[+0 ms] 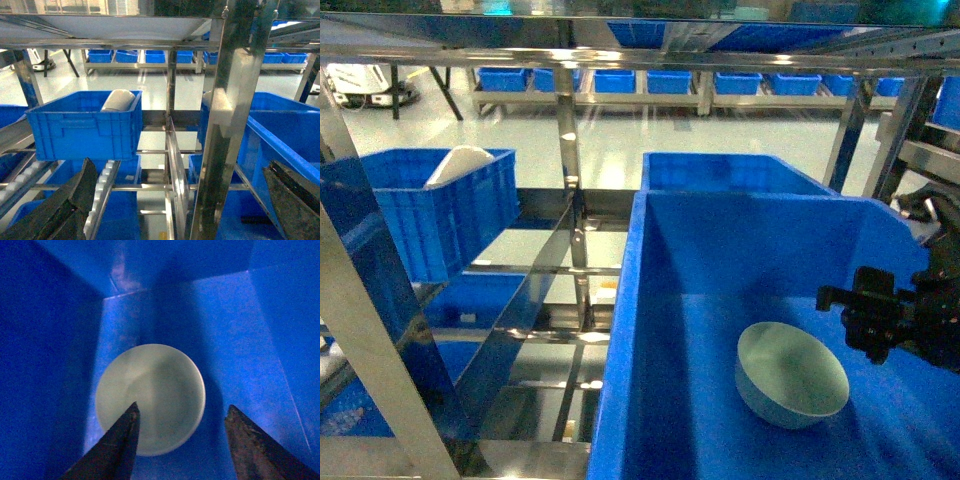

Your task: Place green bowl on second shelf with right arm

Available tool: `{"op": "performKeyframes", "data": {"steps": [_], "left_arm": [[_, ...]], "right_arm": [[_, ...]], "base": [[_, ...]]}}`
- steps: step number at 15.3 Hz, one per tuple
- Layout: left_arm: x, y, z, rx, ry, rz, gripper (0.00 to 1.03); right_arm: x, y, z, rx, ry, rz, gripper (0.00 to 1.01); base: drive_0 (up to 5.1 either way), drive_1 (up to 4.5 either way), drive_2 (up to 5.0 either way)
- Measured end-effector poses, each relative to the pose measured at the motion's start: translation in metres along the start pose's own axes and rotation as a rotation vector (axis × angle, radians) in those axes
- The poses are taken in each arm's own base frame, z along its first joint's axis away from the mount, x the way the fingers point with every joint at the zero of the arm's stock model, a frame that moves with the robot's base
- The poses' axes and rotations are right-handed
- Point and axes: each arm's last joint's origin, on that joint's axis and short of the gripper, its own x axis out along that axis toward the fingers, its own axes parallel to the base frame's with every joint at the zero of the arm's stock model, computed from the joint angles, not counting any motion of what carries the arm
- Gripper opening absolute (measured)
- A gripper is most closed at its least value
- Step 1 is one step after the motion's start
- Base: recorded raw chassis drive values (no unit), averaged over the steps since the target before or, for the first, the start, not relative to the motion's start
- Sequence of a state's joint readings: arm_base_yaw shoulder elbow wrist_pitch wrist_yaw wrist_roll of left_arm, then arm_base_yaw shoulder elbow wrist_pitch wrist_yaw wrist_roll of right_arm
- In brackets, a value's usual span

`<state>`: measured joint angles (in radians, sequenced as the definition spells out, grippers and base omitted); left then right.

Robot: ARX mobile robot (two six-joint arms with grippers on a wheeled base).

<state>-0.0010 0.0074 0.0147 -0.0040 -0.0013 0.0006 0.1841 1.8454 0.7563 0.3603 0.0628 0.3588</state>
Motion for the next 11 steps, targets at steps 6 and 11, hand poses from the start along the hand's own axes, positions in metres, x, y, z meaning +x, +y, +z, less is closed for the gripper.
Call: {"op": "performKeyframes", "data": {"steps": [6,11], "left_arm": [[0.0,0.0,0.0,0.0,0.0,-0.001,0.98],[0.0,0.0,0.0,0.0,0.0,0.001,0.98]], "right_arm": [[-0.135,-0.003,-0.027,-0.084,-0.319,-0.026,0.97],[-0.201,-0.019,-0.029,-0.183,-0.736,0.042,0.68]], "base": [[0.0,0.0,0.0],[0.0,0.0,0.0]]}}
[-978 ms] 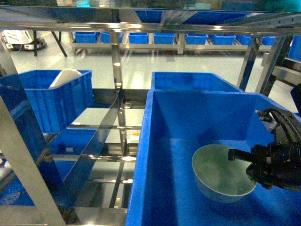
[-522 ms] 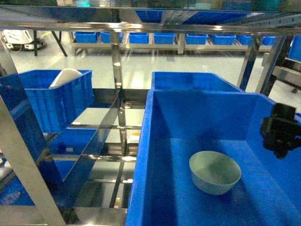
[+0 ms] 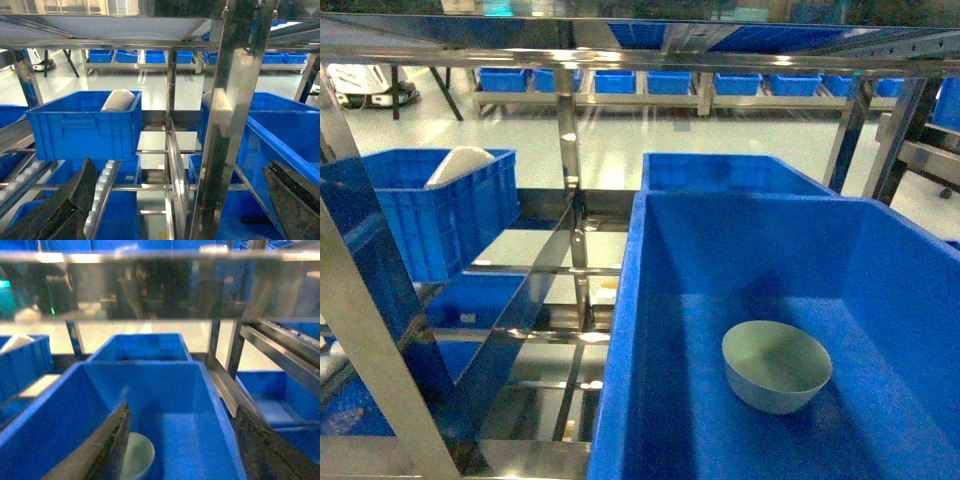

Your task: Place green bowl on second shelf with right arm

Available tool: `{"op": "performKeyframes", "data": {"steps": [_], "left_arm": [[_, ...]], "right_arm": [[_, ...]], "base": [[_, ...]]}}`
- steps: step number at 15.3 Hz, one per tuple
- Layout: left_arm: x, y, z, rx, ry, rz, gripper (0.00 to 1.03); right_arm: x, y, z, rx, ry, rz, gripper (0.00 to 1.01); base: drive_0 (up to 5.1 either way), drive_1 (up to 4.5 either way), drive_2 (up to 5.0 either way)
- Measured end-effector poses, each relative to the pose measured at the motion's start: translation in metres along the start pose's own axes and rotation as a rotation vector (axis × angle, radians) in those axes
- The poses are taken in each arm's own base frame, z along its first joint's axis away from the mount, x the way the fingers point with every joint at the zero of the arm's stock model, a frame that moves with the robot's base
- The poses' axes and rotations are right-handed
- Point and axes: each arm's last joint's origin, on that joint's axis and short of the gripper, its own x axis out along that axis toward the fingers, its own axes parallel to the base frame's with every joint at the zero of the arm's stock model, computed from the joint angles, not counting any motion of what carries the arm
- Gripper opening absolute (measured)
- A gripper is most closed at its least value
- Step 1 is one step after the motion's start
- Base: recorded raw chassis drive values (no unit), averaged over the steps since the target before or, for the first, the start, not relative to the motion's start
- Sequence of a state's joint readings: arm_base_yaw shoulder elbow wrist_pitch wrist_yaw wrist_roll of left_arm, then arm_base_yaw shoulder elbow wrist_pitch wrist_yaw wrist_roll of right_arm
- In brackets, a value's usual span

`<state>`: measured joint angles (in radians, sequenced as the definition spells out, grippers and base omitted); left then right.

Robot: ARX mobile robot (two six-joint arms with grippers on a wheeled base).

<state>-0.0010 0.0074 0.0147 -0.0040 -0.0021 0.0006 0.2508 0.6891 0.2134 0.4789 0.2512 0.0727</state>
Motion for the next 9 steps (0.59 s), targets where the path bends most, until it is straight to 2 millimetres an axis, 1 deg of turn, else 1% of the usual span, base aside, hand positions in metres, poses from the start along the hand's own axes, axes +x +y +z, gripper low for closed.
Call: {"op": "performKeyframes", "data": {"steps": [1,2,4,5,6,7,8,9], "left_arm": [[0.0,0.0,0.0,0.0,0.0,-0.001,0.98],[0.0,0.0,0.0,0.0,0.0,-0.002,0.98],[0.0,0.0,0.0,0.0,0.0,-0.001,0.98],[0.0,0.0,0.0,0.0,0.0,-0.002,0.98],[0.0,0.0,0.0,0.0,0.0,-0.001,0.98],[0.0,0.0,0.0,0.0,0.0,-0.002,0.98],[0.0,0.0,0.0,0.0,0.0,-0.002,0.98],[0.0,0.0,0.0,0.0,0.0,0.0,0.98]], "right_arm": [[-0.004,-0.005,-0.012,-0.035,0.037,-0.006,0.57],[-0.008,-0.011,-0.016,-0.052,0.026,-0.006,0.43],[-0.016,-0.017,-0.015,-0.055,-0.01,-0.001,0.19],[-0.019,-0.02,-0.02,-0.061,0.003,0.0,0.06],[-0.022,-0.022,-0.026,-0.069,0.017,-0.006,0.02],[-0.025,-0.026,-0.029,-0.068,0.021,0.01,0.02],[-0.027,-0.034,-0.029,-0.068,0.005,-0.004,0.02],[-0.03,-0.036,-0.029,-0.067,0.0,-0.019,0.02]], "base": [[0.0,0.0,0.0],[0.0,0.0,0.0],[0.0,0.0,0.0],[0.0,0.0,0.0],[0.0,0.0,0.0],[0.0,0.0,0.0],[0.0,0.0,0.0],[0.0,0.0,0.0]]}}
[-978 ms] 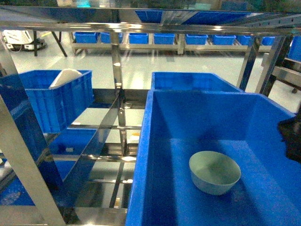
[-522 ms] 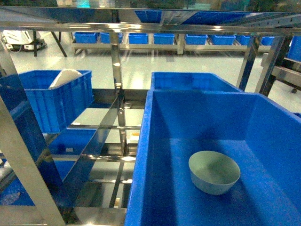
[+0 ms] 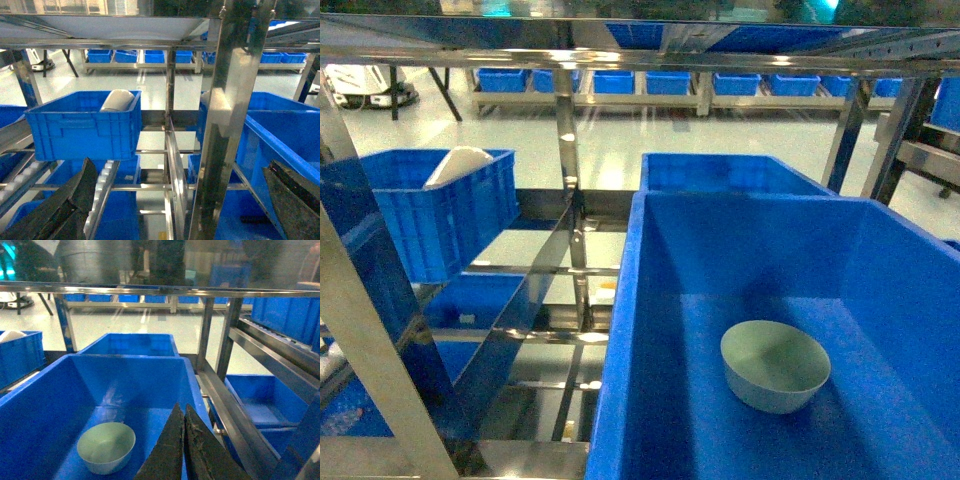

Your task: Place green bowl on second shelf with right arm

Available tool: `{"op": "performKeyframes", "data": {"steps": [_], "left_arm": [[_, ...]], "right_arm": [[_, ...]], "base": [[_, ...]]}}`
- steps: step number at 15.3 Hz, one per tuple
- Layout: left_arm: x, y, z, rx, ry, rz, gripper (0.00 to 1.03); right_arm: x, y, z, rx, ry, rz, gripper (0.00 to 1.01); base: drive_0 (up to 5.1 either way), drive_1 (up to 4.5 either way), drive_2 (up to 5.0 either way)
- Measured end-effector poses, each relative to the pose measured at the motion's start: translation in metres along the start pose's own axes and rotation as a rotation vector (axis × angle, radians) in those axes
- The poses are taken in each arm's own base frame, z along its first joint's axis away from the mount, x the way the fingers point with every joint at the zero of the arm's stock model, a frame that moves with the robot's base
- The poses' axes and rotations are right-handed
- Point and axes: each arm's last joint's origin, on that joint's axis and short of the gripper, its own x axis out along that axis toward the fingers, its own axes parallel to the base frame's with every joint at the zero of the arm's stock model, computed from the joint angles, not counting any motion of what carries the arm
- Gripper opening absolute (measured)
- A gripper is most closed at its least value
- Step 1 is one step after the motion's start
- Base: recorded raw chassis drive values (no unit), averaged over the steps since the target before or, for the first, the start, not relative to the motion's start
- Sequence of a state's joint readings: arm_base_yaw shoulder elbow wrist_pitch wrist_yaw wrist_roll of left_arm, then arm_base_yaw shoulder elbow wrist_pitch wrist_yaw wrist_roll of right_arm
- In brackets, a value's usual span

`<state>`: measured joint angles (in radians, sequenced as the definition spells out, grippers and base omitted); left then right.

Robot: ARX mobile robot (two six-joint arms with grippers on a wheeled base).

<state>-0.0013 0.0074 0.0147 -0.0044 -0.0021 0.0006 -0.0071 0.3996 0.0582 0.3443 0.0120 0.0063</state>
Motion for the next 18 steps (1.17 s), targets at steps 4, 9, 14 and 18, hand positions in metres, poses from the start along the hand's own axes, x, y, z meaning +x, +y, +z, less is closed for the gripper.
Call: {"op": "performKeyframes", "data": {"steps": [4,9,14,18], "left_arm": [[0.0,0.0,0.0,0.0,-0.001,-0.001,0.98],[0.0,0.0,0.0,0.0,0.0,-0.001,0.98],[0.0,0.0,0.0,0.0,-0.001,0.0,0.98],[0.0,0.0,0.0,0.0,0.0,-0.001,0.98]], "right_arm": [[-0.007,0.001,-0.01,0.0,-0.008,0.019,0.02],[-0.015,0.001,-0.011,0.0,-0.009,0.019,0.02],[-0.027,0.001,-0.015,0.0,0.008,0.017,0.02],[-0.027,0.001,-0.014,-0.001,-0.001,0.018,0.38]], "base": [[0.0,0.0,0.0],[0.0,0.0,0.0],[0.0,0.0,0.0],[0.0,0.0,0.0]]}}
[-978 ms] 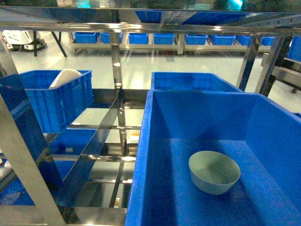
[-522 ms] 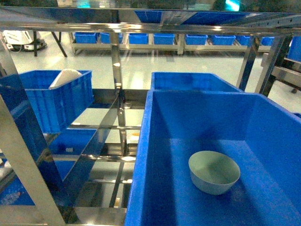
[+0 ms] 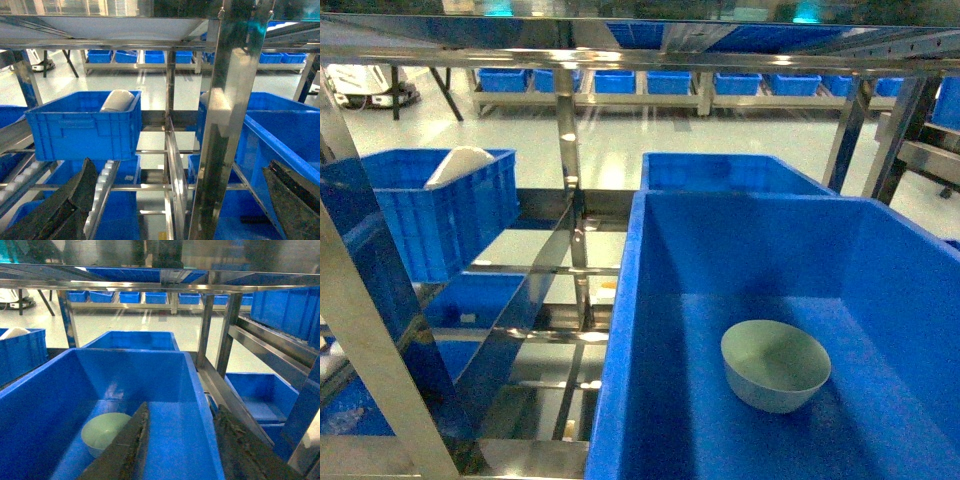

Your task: Place green bowl on second shelf with right arm

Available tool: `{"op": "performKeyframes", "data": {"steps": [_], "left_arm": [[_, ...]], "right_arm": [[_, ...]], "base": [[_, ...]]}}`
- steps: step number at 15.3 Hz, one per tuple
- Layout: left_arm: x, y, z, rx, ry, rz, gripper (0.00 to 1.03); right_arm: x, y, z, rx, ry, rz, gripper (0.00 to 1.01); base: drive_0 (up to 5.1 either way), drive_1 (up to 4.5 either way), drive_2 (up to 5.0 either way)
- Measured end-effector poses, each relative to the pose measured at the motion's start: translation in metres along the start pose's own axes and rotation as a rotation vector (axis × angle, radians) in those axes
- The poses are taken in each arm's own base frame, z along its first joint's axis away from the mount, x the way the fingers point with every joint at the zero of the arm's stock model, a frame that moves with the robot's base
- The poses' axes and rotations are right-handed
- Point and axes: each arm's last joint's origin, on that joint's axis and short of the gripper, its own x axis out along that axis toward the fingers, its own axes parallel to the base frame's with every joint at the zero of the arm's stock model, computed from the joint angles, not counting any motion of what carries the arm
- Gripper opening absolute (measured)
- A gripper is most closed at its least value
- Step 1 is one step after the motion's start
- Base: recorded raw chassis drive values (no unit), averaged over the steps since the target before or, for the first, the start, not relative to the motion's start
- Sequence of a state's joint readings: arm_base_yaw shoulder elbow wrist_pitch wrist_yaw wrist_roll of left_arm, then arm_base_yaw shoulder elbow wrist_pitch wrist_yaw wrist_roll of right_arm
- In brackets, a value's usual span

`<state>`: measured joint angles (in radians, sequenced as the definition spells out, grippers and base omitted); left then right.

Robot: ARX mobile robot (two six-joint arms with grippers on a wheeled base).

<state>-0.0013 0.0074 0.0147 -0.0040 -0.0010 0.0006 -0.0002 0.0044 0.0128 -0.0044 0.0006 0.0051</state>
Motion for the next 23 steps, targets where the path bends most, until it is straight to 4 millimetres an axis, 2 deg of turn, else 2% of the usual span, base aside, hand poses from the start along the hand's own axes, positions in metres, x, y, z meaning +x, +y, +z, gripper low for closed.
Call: {"op": "performKeyframes", "data": {"steps": [2,5,7,23], "left_arm": [[0.0,0.0,0.0,0.0,0.0,0.0,0.98],[0.0,0.0,0.0,0.0,0.0,0.0,0.98],[0.0,0.0,0.0,0.0,0.0,0.0,0.98],[0.0,0.0,0.0,0.0,0.0,0.0,0.98]], "right_arm": [[0.0,0.0,0.0,0.0,0.0,0.0,0.6],[0.0,0.0,0.0,0.0,0.0,0.0,0.88],[0.0,0.0,0.0,0.0,0.0,0.0,0.99],[0.0,0.0,0.0,0.0,0.0,0.0,0.98]], "base": [[0.0,0.0,0.0],[0.0,0.0,0.0],[0.0,0.0,0.0],[0.0,0.0,0.0]]}}
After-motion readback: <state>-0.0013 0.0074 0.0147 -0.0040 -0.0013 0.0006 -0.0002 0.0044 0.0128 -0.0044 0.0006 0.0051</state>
